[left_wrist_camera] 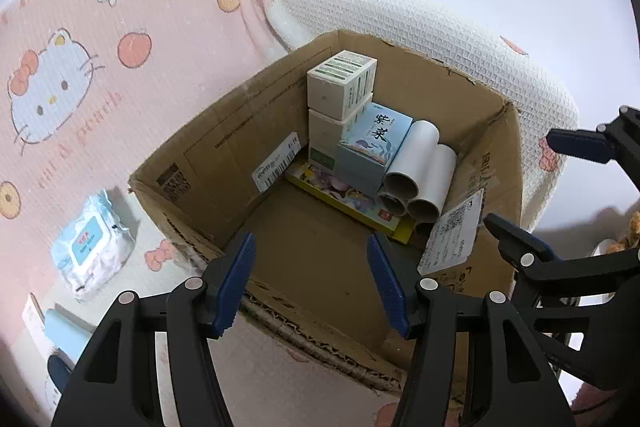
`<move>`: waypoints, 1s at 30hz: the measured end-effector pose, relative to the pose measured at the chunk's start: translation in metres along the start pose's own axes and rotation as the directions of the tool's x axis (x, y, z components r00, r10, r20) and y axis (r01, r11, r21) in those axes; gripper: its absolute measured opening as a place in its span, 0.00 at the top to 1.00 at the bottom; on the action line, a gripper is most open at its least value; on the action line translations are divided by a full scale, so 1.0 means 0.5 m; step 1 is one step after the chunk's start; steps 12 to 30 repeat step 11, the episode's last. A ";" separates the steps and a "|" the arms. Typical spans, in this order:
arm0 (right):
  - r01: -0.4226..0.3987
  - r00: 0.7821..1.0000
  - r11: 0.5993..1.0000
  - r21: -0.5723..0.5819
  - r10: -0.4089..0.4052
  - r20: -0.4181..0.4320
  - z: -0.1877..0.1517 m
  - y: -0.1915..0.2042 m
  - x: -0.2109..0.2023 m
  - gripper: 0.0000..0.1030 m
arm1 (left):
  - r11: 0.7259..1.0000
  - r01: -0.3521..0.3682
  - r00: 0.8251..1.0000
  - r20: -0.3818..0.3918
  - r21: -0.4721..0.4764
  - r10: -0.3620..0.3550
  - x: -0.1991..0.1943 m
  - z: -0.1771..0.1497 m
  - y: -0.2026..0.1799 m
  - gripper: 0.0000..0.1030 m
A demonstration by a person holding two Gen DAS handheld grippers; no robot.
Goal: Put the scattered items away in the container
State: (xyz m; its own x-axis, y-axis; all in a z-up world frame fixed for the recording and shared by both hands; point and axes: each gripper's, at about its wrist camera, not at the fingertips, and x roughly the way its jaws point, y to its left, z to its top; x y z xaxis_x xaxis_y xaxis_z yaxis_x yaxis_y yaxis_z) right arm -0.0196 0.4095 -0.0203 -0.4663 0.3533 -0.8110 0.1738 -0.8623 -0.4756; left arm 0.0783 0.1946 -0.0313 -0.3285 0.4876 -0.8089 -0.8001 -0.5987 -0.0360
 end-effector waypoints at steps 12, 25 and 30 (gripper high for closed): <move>-0.005 1.000 1.000 0.009 0.005 0.007 -0.016 0.004 -0.022 0.29 | 1.000 0.017 0.999 0.027 0.000 -0.017 -0.039 -0.010 -0.004 0.39; -0.005 1.000 1.000 0.009 0.005 0.007 -0.016 0.004 -0.022 0.29 | 1.000 0.017 0.999 0.027 0.000 -0.017 -0.039 -0.010 -0.004 0.39; -0.005 1.000 1.000 0.009 0.005 0.007 -0.016 0.004 -0.022 0.29 | 1.000 0.017 0.999 0.027 0.000 -0.017 -0.039 -0.010 -0.004 0.39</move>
